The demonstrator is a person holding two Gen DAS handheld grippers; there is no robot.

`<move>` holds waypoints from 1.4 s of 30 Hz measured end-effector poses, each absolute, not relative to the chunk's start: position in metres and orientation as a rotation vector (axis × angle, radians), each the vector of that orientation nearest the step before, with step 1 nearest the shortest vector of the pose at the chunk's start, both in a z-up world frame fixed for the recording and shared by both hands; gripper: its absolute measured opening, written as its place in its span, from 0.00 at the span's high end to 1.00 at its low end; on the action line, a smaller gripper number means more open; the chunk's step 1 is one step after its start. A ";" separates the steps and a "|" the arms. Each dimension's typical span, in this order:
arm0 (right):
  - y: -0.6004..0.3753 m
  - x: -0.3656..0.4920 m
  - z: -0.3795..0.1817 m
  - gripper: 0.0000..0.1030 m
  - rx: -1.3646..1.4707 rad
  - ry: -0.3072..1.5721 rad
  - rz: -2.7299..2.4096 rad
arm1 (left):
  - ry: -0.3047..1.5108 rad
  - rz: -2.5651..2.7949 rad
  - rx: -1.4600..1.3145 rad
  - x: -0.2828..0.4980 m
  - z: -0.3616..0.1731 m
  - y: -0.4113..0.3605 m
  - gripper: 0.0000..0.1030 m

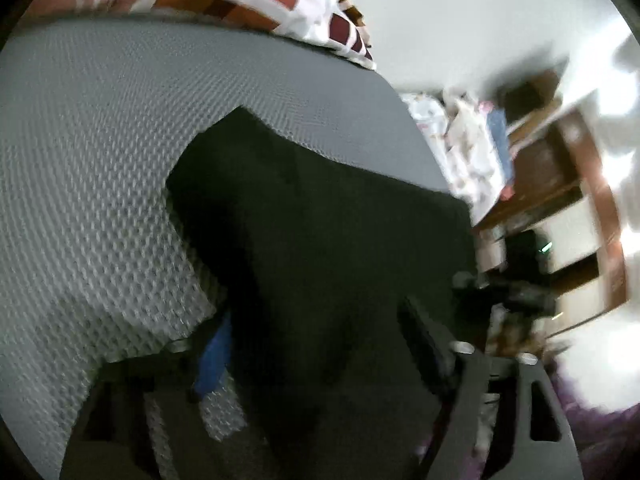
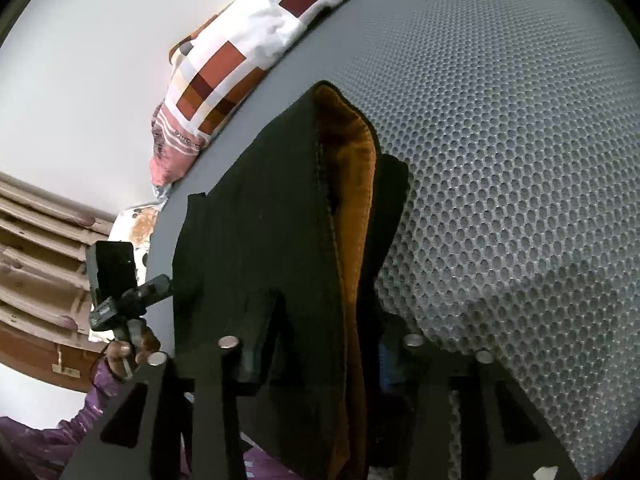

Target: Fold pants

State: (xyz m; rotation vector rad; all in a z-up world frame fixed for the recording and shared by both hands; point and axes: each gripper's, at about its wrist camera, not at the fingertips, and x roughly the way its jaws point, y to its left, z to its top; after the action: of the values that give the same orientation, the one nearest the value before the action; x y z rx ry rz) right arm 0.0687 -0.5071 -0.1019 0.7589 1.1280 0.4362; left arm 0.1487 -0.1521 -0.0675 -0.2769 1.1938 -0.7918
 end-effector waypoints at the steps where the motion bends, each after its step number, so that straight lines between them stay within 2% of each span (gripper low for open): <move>1: -0.506 0.068 -0.101 0.71 0.769 1.124 0.437 | 1.193 -0.769 -0.246 0.148 -0.069 -0.155 0.79; 3: -0.505 0.068 -0.098 0.73 0.808 1.114 0.442 | 1.183 -0.751 -0.318 0.148 -0.069 -0.147 0.85; 6: -0.496 0.068 -0.092 0.76 0.899 1.097 0.489 | 1.133 -0.718 -0.319 0.144 -0.058 -0.138 0.87; 12: -0.451 0.091 -0.063 0.76 0.914 1.055 0.602 | 1.079 -0.656 -0.388 0.156 -0.037 -0.096 0.88; 24: -0.295 0.219 -0.042 0.76 0.868 1.048 0.837 | 0.888 -0.379 -0.346 0.218 0.019 0.052 0.88; 31: -0.230 0.271 -0.061 0.77 0.776 1.105 0.841 | 0.876 -0.252 -0.236 0.253 -0.002 0.098 0.88; 38: -0.221 0.289 -0.092 0.78 0.726 1.156 0.749 | 0.895 -0.201 -0.184 0.266 -0.045 0.111 0.87; 40: -0.222 0.289 -0.093 0.78 0.716 1.153 0.743 | 0.887 -0.188 -0.165 0.266 -0.049 0.109 0.84; 42: -0.224 0.282 -0.093 0.78 0.701 1.146 0.737 | 0.889 -0.154 -0.131 0.266 -0.054 0.106 0.75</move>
State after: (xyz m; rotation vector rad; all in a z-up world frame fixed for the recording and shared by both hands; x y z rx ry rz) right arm 0.2816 -0.2242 -0.0932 0.7007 1.1463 0.7371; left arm 0.2662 0.1063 -0.0536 -0.1315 0.8891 -0.1536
